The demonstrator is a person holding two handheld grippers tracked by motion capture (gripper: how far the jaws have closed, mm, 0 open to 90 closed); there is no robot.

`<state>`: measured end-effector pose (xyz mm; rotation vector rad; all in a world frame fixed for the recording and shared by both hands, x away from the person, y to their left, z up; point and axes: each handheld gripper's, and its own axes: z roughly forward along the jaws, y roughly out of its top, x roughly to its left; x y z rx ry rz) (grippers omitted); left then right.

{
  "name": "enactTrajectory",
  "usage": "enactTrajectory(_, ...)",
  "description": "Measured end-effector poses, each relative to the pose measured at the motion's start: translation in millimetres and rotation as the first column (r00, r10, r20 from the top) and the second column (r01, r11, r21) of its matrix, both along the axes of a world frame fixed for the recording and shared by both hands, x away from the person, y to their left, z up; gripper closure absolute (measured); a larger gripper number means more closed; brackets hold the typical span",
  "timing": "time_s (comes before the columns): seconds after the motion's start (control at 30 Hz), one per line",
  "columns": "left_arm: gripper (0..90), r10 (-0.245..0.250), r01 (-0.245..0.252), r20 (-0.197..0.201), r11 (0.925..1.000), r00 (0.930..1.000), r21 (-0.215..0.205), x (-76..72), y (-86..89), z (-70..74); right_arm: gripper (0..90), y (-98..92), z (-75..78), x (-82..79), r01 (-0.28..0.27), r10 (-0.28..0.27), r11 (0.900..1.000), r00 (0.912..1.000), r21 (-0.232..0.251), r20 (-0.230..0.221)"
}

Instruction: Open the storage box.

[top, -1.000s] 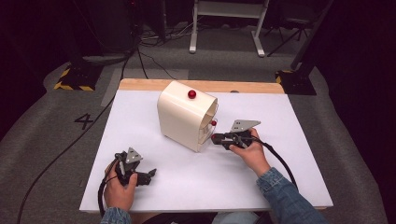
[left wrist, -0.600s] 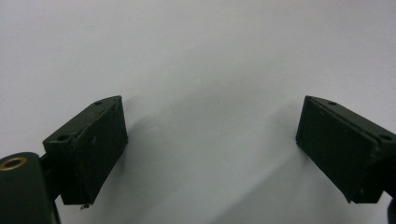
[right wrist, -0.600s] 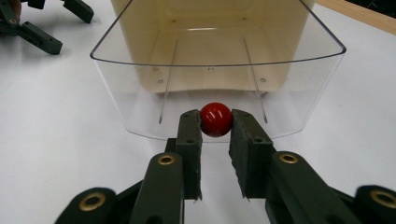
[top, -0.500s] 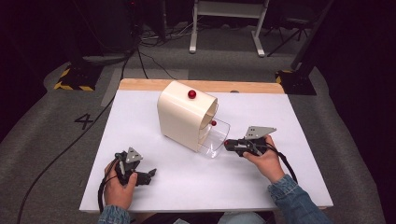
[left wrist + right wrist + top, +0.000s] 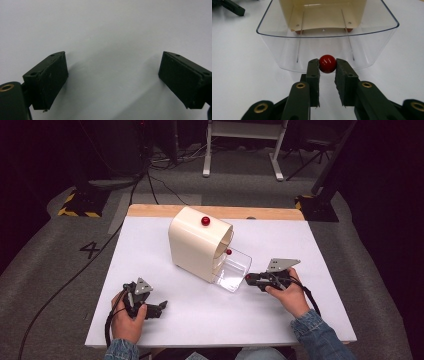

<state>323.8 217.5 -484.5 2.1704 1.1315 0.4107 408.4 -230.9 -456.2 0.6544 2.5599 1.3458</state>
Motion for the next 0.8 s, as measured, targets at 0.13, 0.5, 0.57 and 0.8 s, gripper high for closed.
enactTrajectory(0.13,8.9,0.0,0.0,0.0,1.0,1.0,0.001,0.1,0.0,0.1,71.6,-2.2,-6.0,-1.4,0.011,-0.011,1.0,0.9999,-0.025,-0.005)
enactTrajectory(0.5,8.9,0.0,0.0,-0.002,1.0,1.0,0.001,0.3,0.0,0.3,58.5,-13.7,-8.3,-6.8,0.068,-0.068,0.997,0.9977,-0.039,-0.003)
enactTrajectory(0.57,8.9,0.0,0.0,-0.002,1.0,1.0,0.001,0.3,0.0,0.3,57.4,-18.5,-7.0,-9.3,0.083,-0.083,0.996,0.9965,-0.037,0.0)
enactTrajectory(0.8,8.9,0.0,0.0,-0.001,1.0,1.0,0.002,0.3,0.0,0.3,56.6,-30.6,6.7,-20.1,0.11,-0.11,0.994,0.994,0.007,0.004)
